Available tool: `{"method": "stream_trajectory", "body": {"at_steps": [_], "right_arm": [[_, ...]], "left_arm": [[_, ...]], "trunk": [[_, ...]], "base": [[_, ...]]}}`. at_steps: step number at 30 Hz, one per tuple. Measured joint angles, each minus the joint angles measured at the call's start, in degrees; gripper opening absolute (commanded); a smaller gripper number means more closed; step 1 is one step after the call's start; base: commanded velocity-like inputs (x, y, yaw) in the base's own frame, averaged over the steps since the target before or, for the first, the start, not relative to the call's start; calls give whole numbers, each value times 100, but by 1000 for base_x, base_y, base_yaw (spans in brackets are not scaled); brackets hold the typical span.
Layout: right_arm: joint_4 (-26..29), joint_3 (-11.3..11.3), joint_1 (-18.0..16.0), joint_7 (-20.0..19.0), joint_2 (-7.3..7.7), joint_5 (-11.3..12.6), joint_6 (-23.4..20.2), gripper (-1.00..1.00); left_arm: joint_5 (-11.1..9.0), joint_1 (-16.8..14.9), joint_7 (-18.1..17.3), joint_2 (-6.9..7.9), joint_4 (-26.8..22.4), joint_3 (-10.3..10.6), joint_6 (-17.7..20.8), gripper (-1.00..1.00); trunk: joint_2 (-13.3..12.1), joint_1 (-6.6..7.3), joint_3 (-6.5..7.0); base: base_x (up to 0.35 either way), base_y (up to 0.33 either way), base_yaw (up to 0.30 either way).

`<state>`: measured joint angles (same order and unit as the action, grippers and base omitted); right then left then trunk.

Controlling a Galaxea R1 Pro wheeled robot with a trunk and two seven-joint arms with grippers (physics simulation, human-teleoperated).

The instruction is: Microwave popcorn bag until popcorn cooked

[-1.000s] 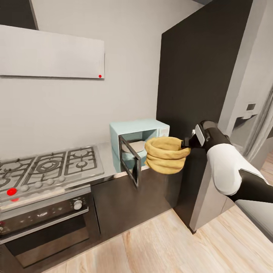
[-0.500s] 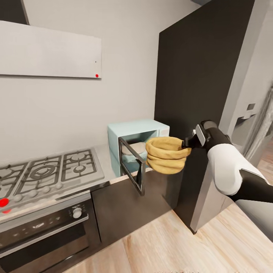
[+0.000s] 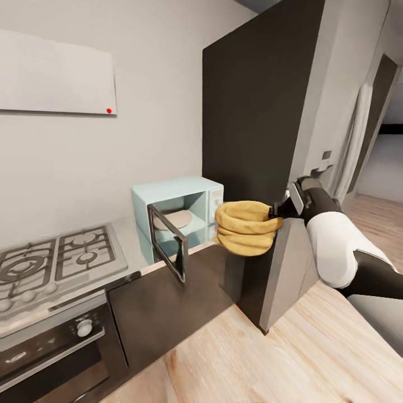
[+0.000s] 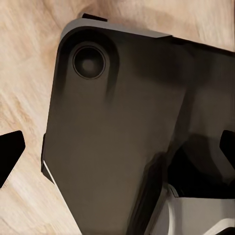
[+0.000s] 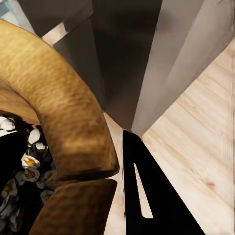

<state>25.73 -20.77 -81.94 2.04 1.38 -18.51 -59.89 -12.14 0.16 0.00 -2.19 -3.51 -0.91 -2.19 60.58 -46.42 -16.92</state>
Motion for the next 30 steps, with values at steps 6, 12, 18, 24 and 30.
{"method": "stream_trajectory", "body": {"at_steps": [6,12,18,24,30], "right_arm": [[5,0,-1,-7,-22,0,2,-100],[17,-1,-1,-26,-25,19,3,-100],[17,1,0,-53,-36,32,3,-100],[17,4,1,-52,-50,34,3,-100],[17,4,1,-50,-49,25,3,-100]], "left_arm": [[0,-1,0,0,2,0,-2,100],[0,-1,0,0,4,0,-2,100],[1,-1,0,0,6,0,-2,100],[-2,-1,0,0,6,0,-3,100],[-2,-2,0,0,3,0,-3,100]], "trunk": [[0,0,0],[0,0,0],[0,0,0],[0,0,0],[0,0,0]], "base": [[0,0,-111],[0,0,-3],[0,52,0],[0,302,0],[0,321,0]]}}
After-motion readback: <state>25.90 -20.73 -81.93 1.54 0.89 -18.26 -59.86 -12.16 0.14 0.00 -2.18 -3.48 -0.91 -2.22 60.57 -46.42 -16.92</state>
